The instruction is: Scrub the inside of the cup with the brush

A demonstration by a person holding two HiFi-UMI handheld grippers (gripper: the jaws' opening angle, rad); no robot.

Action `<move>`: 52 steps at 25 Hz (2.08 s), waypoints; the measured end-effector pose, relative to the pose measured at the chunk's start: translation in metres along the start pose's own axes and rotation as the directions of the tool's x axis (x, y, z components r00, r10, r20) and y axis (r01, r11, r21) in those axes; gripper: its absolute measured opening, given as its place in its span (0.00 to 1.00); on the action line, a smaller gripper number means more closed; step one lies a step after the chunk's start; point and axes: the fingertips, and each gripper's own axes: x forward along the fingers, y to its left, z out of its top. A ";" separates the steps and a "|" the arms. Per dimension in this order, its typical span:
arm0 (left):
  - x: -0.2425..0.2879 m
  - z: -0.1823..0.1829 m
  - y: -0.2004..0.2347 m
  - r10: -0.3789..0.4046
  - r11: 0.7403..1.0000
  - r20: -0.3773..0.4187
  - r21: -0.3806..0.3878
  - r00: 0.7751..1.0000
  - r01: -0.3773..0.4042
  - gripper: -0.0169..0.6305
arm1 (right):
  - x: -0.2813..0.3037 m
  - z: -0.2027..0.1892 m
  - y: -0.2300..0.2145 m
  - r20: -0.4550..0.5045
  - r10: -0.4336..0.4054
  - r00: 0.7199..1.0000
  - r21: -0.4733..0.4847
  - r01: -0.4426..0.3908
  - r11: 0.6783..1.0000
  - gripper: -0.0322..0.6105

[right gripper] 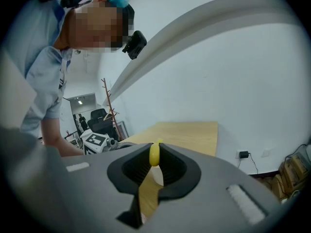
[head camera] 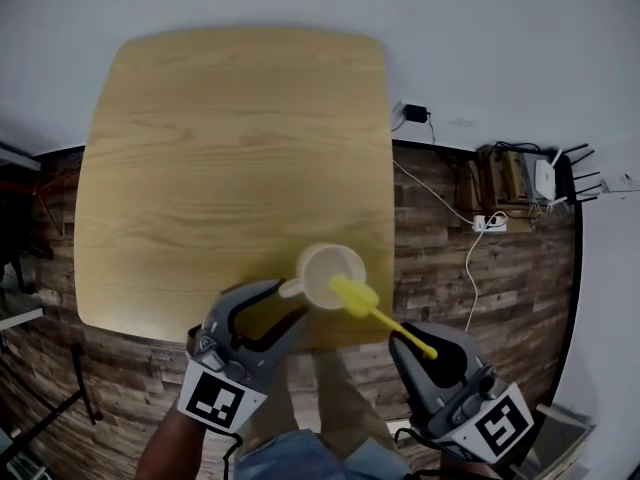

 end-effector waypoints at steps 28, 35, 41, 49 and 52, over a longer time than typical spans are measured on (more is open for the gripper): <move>0.013 -0.008 -0.004 -0.167 0.956 -0.309 0.183 0.936 0.231 0.14 | -0.007 -0.009 -0.031 -0.011 -0.076 0.997 -0.016 0.076 0.997 0.11; 0.019 -0.003 -0.010 -0.179 0.926 -0.396 0.242 0.901 0.290 0.14 | 0.012 -0.016 -0.026 -0.150 0.053 0.987 -0.111 -0.070 0.991 0.11; 0.023 0.005 -0.014 -0.180 0.912 -0.434 0.264 0.883 0.315 0.14 | 0.043 -0.022 -0.029 -0.214 0.143 0.966 -0.225 -0.191 0.955 0.11; 0.027 0.008 -0.016 -0.177 0.903 -0.437 0.285 0.882 0.323 0.14 | 0.065 -0.039 -0.045 -0.341 0.149 0.928 -0.319 -0.264 0.910 0.11; 0.028 0.009 -0.016 -0.169 0.905 -0.430 0.289 0.887 0.313 0.14 | 0.066 -0.050 -0.049 -0.396 0.135 0.908 -0.303 -0.268 0.914 0.11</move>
